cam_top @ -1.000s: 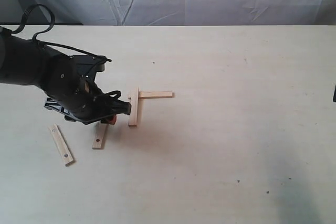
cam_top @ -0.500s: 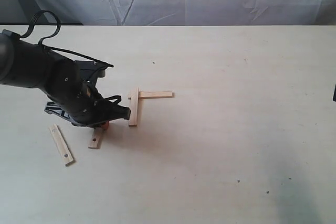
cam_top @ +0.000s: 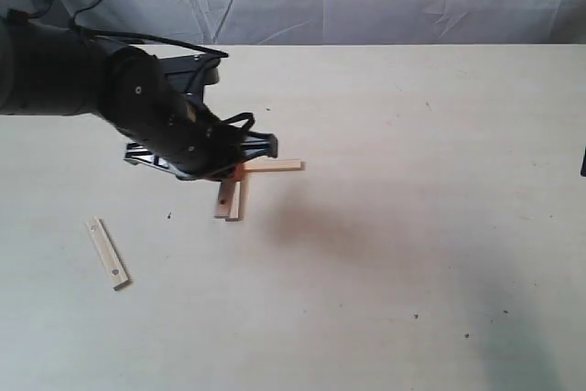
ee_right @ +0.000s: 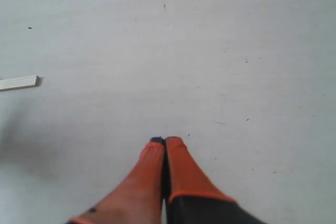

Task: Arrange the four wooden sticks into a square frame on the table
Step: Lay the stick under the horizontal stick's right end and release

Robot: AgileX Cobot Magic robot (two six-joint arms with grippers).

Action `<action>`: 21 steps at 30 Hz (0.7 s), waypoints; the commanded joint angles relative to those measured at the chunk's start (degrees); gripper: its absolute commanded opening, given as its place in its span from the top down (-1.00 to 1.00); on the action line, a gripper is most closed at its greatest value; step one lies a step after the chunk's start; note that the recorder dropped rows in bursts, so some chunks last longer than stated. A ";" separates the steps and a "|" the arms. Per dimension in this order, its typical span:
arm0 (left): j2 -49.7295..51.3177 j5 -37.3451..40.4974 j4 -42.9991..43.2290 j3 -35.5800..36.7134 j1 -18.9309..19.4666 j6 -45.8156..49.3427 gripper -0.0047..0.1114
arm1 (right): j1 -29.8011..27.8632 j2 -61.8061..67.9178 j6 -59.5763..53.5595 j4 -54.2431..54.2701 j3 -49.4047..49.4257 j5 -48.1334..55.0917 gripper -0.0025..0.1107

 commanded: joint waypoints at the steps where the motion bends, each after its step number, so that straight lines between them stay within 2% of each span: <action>1: 4.24 -3.28 -1.29 -4.28 -3.59 -4.93 0.92 | 0.22 0.13 0.00 0.14 -0.43 -0.95 0.96; 4: 10.35 -3.87 -3.70 -9.85 -5.23 -6.29 0.92 | 0.22 0.13 0.00 0.25 -0.43 -0.95 0.96; 8: 15.05 -3.83 -4.82 -14.17 -5.34 -7.72 0.92 | 0.22 0.13 0.00 0.26 -0.43 -1.14 0.96; 21: 17.66 -4.32 -3.29 -14.28 -5.34 -7.61 0.91 | 0.22 0.13 0.00 0.26 -0.43 -1.28 0.96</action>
